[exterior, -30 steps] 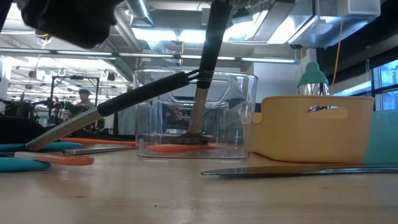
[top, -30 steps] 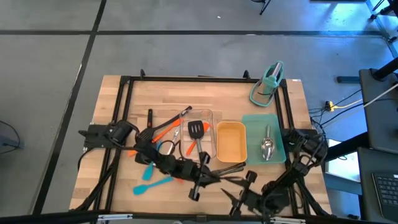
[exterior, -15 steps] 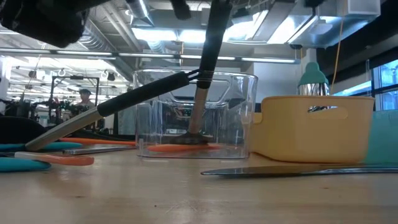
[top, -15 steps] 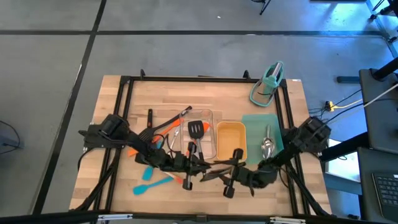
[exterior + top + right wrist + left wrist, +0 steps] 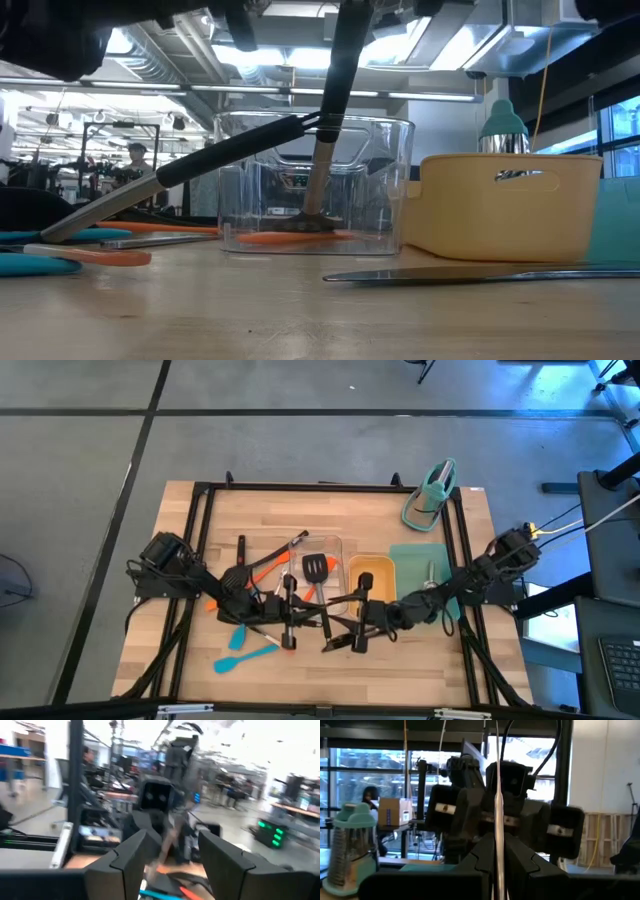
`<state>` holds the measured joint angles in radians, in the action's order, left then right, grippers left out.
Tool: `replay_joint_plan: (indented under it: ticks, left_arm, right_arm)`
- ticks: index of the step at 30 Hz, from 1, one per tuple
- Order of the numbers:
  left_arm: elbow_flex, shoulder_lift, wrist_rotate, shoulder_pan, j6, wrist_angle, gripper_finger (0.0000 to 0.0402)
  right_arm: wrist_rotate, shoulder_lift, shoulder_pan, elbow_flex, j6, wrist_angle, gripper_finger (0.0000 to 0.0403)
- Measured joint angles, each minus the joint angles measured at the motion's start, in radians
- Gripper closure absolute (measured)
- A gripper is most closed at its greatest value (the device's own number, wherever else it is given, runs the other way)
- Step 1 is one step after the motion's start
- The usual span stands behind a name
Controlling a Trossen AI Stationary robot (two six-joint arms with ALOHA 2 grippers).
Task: Pick & Place Kitchen Items
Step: Put the silver table knife into the yellow bin
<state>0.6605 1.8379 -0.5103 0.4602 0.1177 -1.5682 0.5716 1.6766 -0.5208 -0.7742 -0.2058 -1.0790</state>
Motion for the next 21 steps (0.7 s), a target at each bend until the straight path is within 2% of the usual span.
replay_joint_plan:
  ticks: [5,9,18,21]
  left_arm:
    - [-0.004,0.000,0.056,-0.024,0.000,0.001,0.0385]
    - [-0.004,0.000,0.091,-0.033,-0.006,0.002,0.0385]
    - [-0.016,0.001,0.086,-0.021,-0.006,0.002,0.0385]
    - [-0.020,0.001,0.083,-0.022,-0.019,0.002,0.0385]
  right_arm:
    - [-0.211,-0.017,0.081,0.000,0.086,-0.014,0.0222]
    - [-0.309,-0.016,0.125,0.000,0.169,-0.027,0.0222]
    - [-0.291,-0.016,0.130,0.000,0.157,-0.049,0.0222]
    - [-0.291,-0.016,0.130,0.000,0.197,-0.040,0.0222]
